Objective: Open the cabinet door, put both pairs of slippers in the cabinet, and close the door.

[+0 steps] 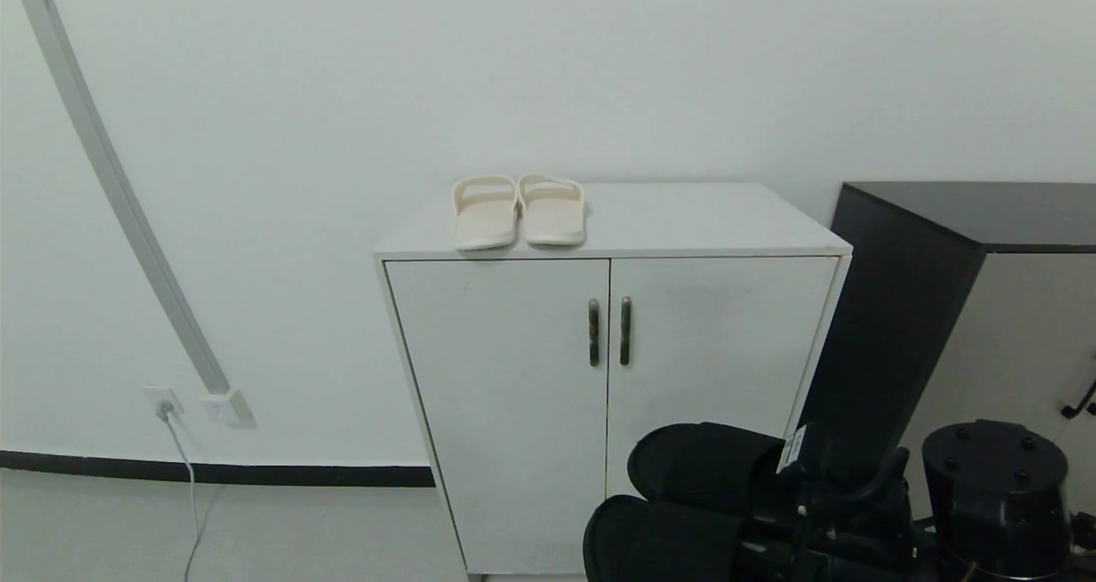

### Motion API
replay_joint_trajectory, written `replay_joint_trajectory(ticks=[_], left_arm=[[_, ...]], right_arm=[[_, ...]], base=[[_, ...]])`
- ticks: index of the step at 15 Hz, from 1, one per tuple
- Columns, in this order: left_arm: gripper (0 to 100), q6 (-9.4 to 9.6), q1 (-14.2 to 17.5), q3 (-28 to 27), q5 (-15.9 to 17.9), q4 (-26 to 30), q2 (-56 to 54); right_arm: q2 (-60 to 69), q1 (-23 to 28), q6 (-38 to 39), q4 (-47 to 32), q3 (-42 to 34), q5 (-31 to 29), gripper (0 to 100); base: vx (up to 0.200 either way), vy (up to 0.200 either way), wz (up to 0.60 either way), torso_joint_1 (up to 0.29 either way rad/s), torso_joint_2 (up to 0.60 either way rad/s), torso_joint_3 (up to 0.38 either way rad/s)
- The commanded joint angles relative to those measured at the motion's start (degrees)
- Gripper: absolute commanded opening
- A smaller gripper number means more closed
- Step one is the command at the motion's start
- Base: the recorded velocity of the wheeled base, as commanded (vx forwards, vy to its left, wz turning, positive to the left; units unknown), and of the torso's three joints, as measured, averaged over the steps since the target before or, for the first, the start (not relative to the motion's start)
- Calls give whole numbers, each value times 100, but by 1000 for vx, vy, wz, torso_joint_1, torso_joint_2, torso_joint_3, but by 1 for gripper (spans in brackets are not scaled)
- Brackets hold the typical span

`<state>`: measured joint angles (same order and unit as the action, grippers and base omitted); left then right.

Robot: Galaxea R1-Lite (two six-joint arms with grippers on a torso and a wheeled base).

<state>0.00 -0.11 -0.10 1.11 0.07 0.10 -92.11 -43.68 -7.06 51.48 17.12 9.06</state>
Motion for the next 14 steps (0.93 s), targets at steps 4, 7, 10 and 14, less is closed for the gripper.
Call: replay_joint_trajectory(ticks=[4, 7, 10, 14], left_arm=[[100, 9, 2, 1, 3, 1, -1], [100, 9, 2, 1, 3, 1, -1], [100, 9, 2, 1, 3, 1, -1], [100, -9, 2, -34, -23, -51, -1]], right_arm=[[-114, 0, -6, 81, 20, 0, 0], [-123, 17, 3, 169, 29, 0, 0], [-114, 9, -6, 266, 20, -9, 0], [-114, 9, -6, 301, 11, -18, 0]], base=[[0, 0, 0, -135, 477, 339], [0, 0, 0, -103, 455, 344], [0, 0, 0, -59, 442, 367], [0, 0, 0, -1, 36, 20]])
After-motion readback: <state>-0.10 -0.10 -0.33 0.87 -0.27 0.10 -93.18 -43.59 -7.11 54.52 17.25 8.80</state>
